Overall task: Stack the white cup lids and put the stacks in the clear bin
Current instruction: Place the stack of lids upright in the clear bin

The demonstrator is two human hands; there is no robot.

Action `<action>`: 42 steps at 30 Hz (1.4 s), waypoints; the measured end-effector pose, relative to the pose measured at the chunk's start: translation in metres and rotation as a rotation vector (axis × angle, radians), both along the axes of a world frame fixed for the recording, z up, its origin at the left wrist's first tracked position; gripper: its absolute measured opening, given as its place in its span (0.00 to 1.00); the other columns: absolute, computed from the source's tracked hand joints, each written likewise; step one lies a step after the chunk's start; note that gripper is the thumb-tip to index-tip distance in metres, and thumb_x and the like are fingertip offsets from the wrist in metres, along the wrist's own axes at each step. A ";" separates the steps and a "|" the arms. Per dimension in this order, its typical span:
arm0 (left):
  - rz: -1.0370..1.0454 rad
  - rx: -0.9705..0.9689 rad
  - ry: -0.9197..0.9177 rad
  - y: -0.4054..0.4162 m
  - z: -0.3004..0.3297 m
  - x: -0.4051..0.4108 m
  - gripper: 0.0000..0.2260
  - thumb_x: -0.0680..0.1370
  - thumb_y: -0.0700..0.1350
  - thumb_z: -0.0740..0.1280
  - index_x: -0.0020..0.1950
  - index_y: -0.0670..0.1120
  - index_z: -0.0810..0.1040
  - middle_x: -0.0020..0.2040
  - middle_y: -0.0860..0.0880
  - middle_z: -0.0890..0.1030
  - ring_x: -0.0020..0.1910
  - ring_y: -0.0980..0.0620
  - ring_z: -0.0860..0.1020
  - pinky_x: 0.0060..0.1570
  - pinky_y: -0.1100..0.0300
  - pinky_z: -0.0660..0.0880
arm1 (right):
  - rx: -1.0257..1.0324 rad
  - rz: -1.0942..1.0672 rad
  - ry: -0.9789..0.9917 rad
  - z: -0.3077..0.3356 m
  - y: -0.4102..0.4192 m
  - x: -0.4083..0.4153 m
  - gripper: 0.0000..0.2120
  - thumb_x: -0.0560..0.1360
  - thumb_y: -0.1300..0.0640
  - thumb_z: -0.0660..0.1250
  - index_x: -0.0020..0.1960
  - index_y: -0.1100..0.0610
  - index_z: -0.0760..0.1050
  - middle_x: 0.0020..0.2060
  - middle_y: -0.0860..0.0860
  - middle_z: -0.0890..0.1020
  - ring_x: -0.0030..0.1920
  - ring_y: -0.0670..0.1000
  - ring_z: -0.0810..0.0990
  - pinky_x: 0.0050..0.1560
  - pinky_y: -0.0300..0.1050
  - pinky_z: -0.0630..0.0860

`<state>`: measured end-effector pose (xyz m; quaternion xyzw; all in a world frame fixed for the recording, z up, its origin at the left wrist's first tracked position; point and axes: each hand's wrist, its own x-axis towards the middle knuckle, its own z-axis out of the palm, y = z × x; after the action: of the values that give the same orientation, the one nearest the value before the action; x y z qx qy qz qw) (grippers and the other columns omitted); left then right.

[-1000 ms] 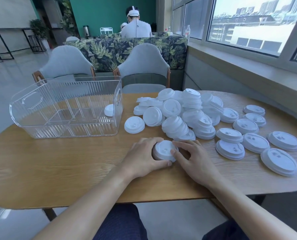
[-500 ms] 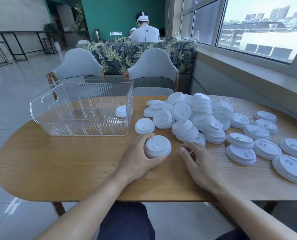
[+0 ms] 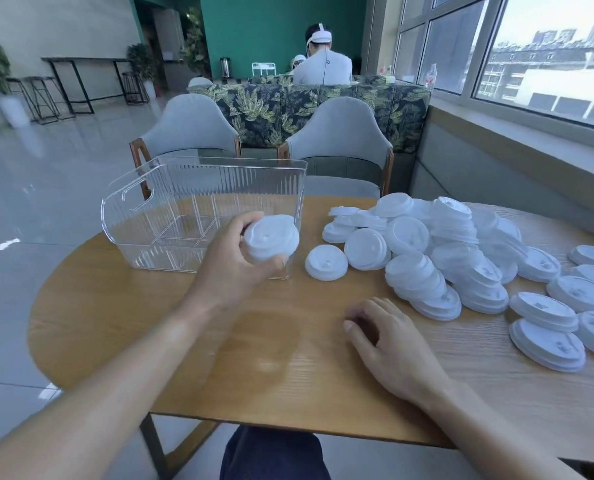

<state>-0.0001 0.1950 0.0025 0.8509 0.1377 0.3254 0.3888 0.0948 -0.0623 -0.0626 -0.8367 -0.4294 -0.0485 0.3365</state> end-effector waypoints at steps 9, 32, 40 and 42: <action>0.071 0.092 0.155 0.070 0.003 0.049 0.32 0.71 0.50 0.79 0.72 0.47 0.70 0.67 0.52 0.75 0.65 0.50 0.74 0.65 0.53 0.72 | -0.045 0.031 -0.046 -0.004 0.027 0.016 0.07 0.80 0.49 0.65 0.56 0.48 0.77 0.47 0.35 0.75 0.56 0.42 0.74 0.59 0.33 0.68; 0.020 0.174 0.545 0.118 -0.017 0.160 0.32 0.69 0.56 0.80 0.67 0.51 0.70 0.62 0.51 0.75 0.55 0.49 0.77 0.51 0.53 0.76 | 0.029 0.010 -0.112 -0.010 0.046 0.031 0.08 0.76 0.47 0.63 0.51 0.47 0.77 0.47 0.35 0.76 0.52 0.41 0.76 0.50 0.34 0.72; 0.013 0.201 0.559 0.116 -0.023 0.170 0.30 0.67 0.59 0.80 0.63 0.52 0.72 0.59 0.52 0.77 0.53 0.50 0.77 0.46 0.54 0.75 | 0.017 0.011 -0.113 -0.008 0.045 0.030 0.08 0.76 0.47 0.62 0.52 0.47 0.77 0.47 0.35 0.76 0.53 0.40 0.75 0.52 0.33 0.71; 0.018 0.213 0.560 0.117 -0.025 0.172 0.30 0.67 0.60 0.80 0.62 0.52 0.72 0.59 0.51 0.78 0.53 0.49 0.77 0.46 0.54 0.75 | 0.014 0.012 -0.112 -0.008 0.045 0.030 0.09 0.76 0.47 0.62 0.52 0.47 0.77 0.47 0.35 0.76 0.53 0.41 0.75 0.52 0.34 0.71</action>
<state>0.1718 0.3117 -0.0221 0.9423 0.2121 0.0939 0.2413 0.1246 -0.0172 -0.0704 -0.8278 -0.4521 -0.0963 0.3179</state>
